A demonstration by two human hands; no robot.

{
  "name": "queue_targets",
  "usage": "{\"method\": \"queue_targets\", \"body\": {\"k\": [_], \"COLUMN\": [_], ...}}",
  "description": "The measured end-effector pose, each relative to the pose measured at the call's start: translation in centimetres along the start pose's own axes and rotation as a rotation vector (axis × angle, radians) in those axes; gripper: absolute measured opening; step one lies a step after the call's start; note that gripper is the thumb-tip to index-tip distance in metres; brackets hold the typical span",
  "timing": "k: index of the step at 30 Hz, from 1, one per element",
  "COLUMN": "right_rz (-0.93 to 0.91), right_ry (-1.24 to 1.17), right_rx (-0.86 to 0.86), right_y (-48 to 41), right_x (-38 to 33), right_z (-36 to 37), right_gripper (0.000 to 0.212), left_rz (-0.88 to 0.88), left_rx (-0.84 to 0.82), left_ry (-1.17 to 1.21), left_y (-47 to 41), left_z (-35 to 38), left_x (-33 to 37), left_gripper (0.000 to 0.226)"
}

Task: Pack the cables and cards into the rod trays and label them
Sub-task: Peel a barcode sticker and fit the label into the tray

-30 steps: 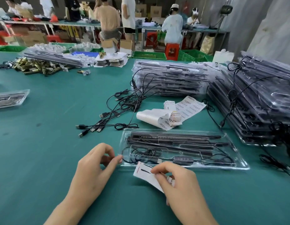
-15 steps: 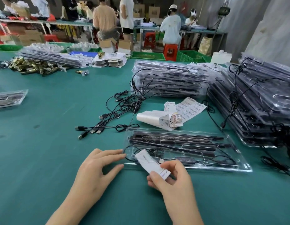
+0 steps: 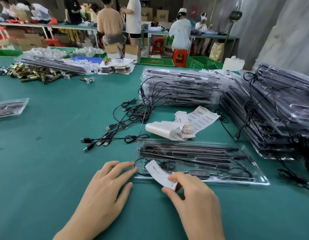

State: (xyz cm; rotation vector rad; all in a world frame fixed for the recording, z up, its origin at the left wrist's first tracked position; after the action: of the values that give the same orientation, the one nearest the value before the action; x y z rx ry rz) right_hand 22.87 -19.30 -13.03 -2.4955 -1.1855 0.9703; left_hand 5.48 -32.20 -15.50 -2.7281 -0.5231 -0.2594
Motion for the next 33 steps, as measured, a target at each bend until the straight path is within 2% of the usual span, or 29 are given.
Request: {"method": "queue_targets", "body": {"k": [4, 7, 9, 12, 17, 24, 27, 30, 33], "right_rz": [-0.267, -0.367, -0.398, -0.446, -0.463, -0.495, -0.502, -0.451, -0.456], "right_ry": [0.132, 0.181, 0.148, 0.117, 0.13, 0.145, 0.117, 0.14, 0.155], "right_rx": [0.05, 0.109, 0.131, 0.122, 0.133, 0.041, 0.028, 0.015, 0.032], "right_y": [-0.3, -0.2, -0.2, 0.0, -0.1, -0.7, -0.9, -1.0, -0.6], "right_x": [-0.1, 0.8, 1.0, 1.0, 0.7, 0.8, 0.9, 1.2, 1.3], "right_z": [-0.1, 0.1, 0.2, 0.7, 0.9, 0.6, 0.2, 0.3, 0.7], "right_gripper": [0.029, 0.008, 0.02, 0.023, 0.022, 0.025, 0.011, 0.031, 0.03], "left_rz": [0.002, 0.011, 0.014, -0.003, -0.001, -0.018, -0.022, -0.024, -0.024], "left_rx": [-0.038, -0.06, -0.069, -0.077, -0.081, -0.068, -0.05, -0.052, -0.05], "left_ry": [-0.003, -0.015, -0.013, 0.015, -0.013, 0.011, 0.018, 0.025, 0.028], "left_y": [0.1, 0.1, 0.1, 0.1, 0.1, 0.2, 0.1, 0.1, 0.1], "left_z": [0.3, 0.5, 0.6, 0.6, 0.7, 0.6, 0.4, 0.3, 0.2], "left_x": [0.0, 0.0, 0.0, -0.1, 0.0, 0.1, 0.3, 0.4, 0.6], "left_gripper": [0.048, 0.048, 0.048, 0.052, 0.053, 0.053, 0.054, 0.055, 0.054]}}
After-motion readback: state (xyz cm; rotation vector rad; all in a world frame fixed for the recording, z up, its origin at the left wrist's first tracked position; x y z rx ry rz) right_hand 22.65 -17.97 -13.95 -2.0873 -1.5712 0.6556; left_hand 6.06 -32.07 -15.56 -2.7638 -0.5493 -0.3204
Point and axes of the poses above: each hand's wrist, its own y-axis away from the middle knuckle, its own z-axis out of the palm, x = y × z, the point moved 6 cm from there along -y, towards the middle knuckle, and after that the axes turned 4 degrees about -y, right-handed, at the moved point
